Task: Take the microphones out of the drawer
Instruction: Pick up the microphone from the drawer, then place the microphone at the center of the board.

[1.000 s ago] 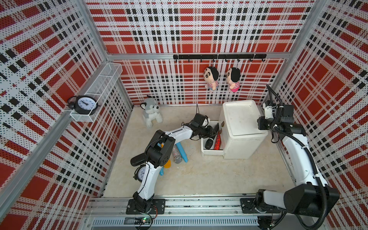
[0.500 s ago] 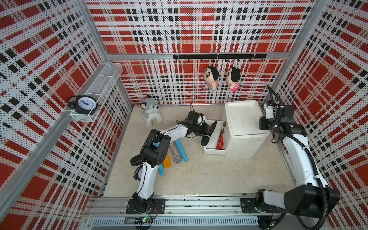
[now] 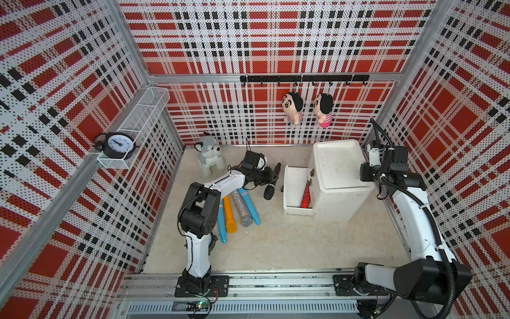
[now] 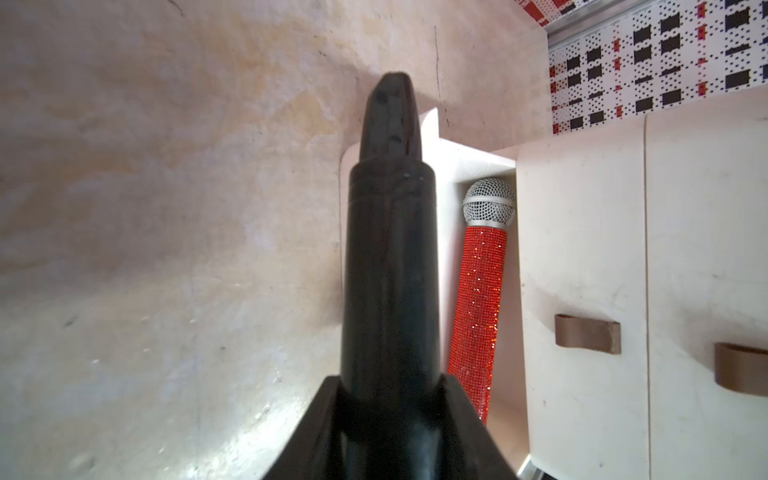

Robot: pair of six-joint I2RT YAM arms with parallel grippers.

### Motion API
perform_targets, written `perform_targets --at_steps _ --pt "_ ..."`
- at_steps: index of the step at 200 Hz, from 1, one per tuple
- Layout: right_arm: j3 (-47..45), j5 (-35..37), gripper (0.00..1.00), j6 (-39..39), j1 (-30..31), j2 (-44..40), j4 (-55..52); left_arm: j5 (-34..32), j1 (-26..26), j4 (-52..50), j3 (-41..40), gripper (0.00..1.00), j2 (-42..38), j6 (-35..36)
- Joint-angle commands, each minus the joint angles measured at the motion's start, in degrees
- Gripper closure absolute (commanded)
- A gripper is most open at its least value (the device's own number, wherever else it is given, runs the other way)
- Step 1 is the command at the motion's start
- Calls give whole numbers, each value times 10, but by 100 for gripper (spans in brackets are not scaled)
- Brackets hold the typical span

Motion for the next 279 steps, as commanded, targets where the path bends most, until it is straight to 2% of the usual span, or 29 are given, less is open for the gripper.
perform_targets --at_steps 1,72,155,279 --pt "22 8 100 -15 -5 -39 75 -37 4 8 -17 100 -35 7" --pt "7 7 100 -15 -3 -39 83 -191 -20 3 -52 100 -42 -23" --pt "-12 7 100 -15 5 -49 93 -336 -87 0 -76 100 -16 -63" --pt "-13 2 100 -7 14 -43 86 -429 -113 -41 -89 100 1 -74"
